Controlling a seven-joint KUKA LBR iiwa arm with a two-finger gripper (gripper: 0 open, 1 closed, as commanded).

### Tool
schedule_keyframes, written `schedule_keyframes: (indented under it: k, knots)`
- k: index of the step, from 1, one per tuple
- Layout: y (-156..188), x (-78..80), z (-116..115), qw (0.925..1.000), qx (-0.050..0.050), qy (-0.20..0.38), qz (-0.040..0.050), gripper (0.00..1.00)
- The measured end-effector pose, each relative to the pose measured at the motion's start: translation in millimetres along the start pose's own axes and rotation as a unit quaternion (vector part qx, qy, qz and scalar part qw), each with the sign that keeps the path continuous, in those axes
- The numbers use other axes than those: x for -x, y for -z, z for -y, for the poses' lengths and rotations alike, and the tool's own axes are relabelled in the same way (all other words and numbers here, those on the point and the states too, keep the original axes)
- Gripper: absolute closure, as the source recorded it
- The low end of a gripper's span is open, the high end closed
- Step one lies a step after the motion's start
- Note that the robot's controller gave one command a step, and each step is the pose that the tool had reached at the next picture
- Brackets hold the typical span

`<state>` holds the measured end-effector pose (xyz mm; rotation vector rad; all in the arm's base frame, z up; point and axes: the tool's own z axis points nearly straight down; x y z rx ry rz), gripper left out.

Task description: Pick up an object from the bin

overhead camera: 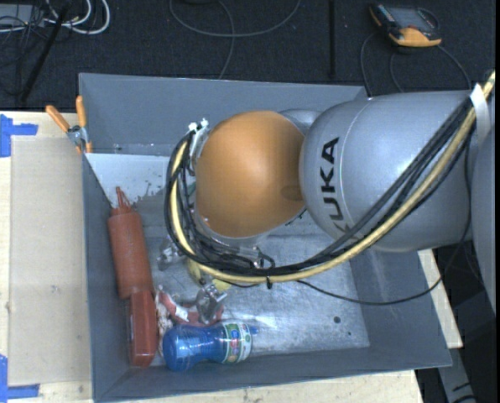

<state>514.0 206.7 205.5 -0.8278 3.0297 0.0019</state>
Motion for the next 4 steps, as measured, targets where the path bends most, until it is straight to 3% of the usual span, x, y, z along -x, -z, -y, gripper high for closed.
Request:
schedule_keyframes:
  k: [1,2,3,4]
  knots:
    - [0,-0.2,1,1.0000,0.000,-0.001,-0.0003,0.00]
    - [-34,-6.3,0,0.9993,-0.001,0.036,0.0019,0.00]
    - [-94,8.4,12,0.9920,-0.004,0.126,0.0108,0.00]
    - [-124,-1.2,23,0.9729,-0.006,0.230,0.0172,1.00]
